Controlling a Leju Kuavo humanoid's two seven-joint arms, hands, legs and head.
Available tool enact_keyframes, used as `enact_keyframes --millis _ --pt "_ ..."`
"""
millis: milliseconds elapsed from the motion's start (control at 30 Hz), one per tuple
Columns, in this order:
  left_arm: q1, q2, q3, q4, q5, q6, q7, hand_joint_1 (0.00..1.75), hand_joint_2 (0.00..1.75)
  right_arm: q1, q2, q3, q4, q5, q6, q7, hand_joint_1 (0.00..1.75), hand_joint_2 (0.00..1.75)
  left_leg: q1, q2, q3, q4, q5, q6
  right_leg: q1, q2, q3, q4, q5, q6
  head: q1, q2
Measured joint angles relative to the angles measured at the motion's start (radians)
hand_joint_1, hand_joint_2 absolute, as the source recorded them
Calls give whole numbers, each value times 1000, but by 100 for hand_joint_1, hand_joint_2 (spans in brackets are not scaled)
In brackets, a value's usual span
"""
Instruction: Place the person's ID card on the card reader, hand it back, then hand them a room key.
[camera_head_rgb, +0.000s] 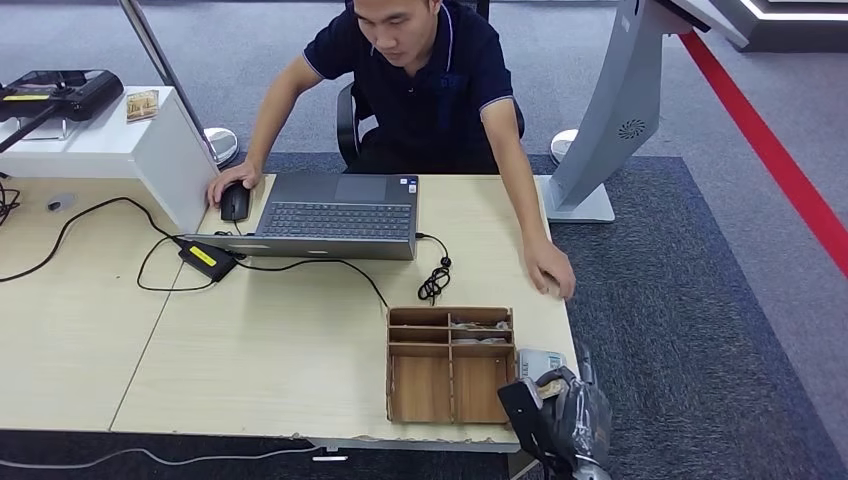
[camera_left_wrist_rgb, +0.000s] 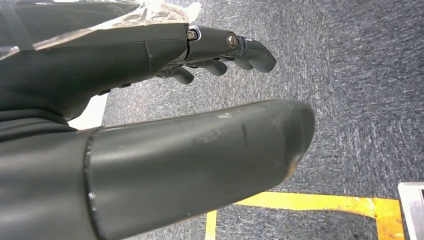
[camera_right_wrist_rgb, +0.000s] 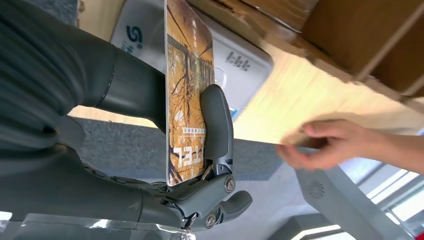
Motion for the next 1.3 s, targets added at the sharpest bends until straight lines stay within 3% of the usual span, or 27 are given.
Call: enact_keyframes --millis 633,1300 --pt "-1 0 -36 0 -3 -2 0 0 0 -48 56 8 -141 49 0 -71 175 175 0 0 0 0 0 0 0 0 0 0 0 0 0 0" --pt "-5 2 -64 0 -12 -12 -11 0 0 -85 145 16 -172 17 0 -164 175 175 0 0 0 0 0 0 0 0 0 0 0 0 0 0"
